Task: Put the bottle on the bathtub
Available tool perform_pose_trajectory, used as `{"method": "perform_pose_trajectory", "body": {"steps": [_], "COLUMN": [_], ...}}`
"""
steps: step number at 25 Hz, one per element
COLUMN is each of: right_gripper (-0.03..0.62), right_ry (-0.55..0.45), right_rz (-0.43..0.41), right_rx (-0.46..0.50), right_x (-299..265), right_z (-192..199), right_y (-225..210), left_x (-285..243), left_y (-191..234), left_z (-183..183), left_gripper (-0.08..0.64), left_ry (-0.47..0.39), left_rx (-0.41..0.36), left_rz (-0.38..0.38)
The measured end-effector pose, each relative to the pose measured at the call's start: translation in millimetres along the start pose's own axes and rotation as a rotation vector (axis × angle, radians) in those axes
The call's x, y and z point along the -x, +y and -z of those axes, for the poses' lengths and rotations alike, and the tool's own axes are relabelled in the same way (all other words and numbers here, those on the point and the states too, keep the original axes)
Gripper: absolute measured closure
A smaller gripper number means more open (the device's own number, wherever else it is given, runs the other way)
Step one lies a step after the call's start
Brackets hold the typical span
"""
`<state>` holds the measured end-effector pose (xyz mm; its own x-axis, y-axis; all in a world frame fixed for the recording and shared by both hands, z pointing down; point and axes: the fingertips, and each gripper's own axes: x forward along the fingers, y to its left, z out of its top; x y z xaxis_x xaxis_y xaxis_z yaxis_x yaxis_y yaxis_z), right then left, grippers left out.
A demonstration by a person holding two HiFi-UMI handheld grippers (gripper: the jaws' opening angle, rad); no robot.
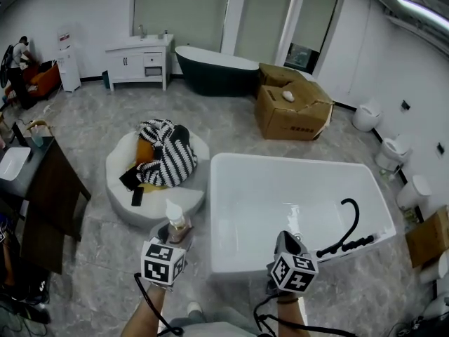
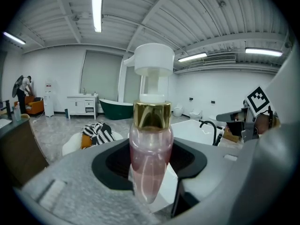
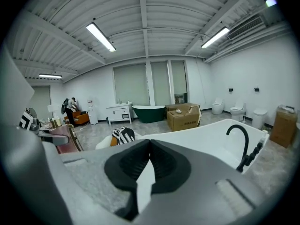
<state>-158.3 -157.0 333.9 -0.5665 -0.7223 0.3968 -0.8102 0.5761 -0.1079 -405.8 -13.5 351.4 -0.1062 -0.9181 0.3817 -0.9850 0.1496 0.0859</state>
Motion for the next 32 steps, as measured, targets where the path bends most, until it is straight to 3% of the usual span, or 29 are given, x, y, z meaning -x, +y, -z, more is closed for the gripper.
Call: {"method": "perform_pose_trajectory", "body": {"steps": [16, 32], "right_gripper": [0.589, 0.589], "right_ry": [0.054, 0.153], "right_rz": [-0.070, 0.040], "right_rx": [0.059, 0.006], "right_x": [-45, -33], "right_z": [-2, 54], "right_y": [-8, -44], "left_x": [-23, -59], "left_y": [-20, -62], "left_z": [7, 56], "left_gripper": [0.333, 0.333], "left_ry": [0.040, 0.137], "left_rx": [0.015, -0.014], "left_rz": [-0.027, 0.110]}}
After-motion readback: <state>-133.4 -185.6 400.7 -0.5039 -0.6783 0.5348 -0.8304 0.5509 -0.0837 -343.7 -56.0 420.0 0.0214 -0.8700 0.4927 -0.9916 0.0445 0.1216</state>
